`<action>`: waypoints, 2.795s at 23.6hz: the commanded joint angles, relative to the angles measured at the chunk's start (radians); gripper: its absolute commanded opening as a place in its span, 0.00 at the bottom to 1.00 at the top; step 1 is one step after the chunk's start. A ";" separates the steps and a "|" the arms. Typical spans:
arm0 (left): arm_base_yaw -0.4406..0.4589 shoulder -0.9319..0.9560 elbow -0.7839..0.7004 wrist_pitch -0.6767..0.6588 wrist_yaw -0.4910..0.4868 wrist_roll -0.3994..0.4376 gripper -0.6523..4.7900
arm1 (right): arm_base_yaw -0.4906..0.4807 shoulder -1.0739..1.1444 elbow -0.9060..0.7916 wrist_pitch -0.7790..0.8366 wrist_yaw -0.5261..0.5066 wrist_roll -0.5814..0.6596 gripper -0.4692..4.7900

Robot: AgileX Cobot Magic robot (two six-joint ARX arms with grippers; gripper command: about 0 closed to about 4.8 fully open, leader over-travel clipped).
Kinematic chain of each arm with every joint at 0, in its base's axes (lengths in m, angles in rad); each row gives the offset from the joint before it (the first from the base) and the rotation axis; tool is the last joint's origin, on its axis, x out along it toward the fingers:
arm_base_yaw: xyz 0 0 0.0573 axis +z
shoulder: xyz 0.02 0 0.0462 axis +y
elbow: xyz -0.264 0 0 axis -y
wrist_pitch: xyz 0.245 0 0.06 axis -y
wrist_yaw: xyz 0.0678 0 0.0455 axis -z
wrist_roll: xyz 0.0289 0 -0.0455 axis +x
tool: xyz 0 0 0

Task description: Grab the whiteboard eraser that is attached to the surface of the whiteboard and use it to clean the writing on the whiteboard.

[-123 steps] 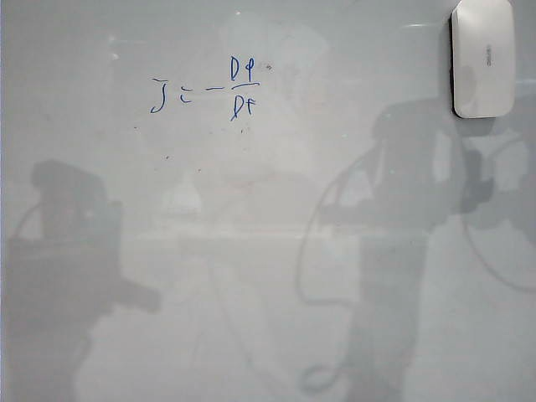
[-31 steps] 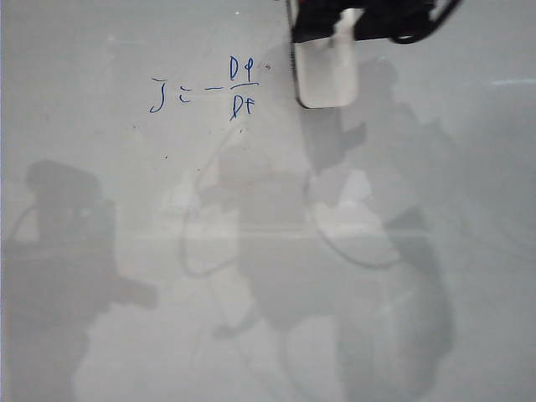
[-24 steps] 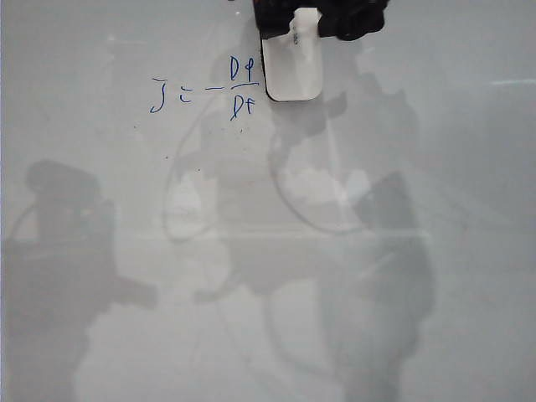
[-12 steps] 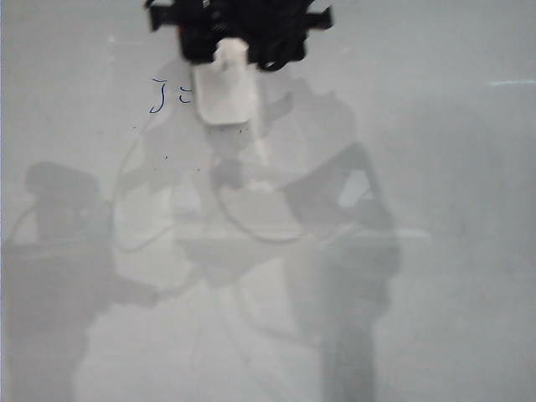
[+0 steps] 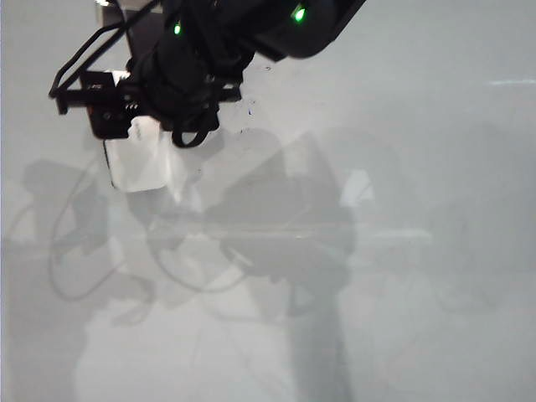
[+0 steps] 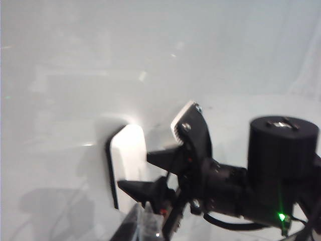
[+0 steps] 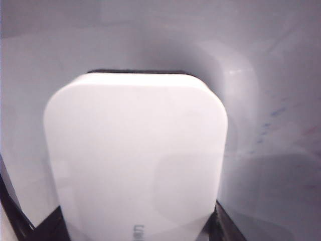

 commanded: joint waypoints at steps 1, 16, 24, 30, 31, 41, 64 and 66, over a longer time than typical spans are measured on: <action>-0.001 0.001 0.006 0.015 -0.006 0.004 0.11 | -0.013 -0.001 0.011 0.000 0.082 -0.002 0.47; -0.001 0.000 0.006 0.029 -0.010 0.004 0.11 | -0.048 -0.375 -0.343 -0.083 0.437 -0.107 0.47; -0.001 0.000 0.006 0.029 -0.009 0.004 0.11 | -0.083 -0.321 -0.339 0.000 0.269 -0.095 0.47; 0.000 0.000 0.006 0.028 -0.010 0.004 0.11 | 0.045 -0.233 -0.246 0.017 0.292 -0.100 0.47; 0.000 0.001 0.006 0.027 -0.018 0.005 0.11 | 0.084 -0.239 -0.233 0.020 0.373 -0.116 0.47; 0.000 0.001 0.006 0.028 -0.104 0.031 0.11 | 0.044 -0.668 -0.452 -0.017 0.618 -0.214 0.47; 0.000 0.000 0.003 -0.018 -0.365 0.101 0.11 | -0.607 -1.038 -0.740 -0.068 0.051 -0.016 0.47; 0.000 0.000 0.003 -0.018 -0.365 0.101 0.11 | -0.649 -0.996 -0.740 0.008 0.011 -0.016 0.47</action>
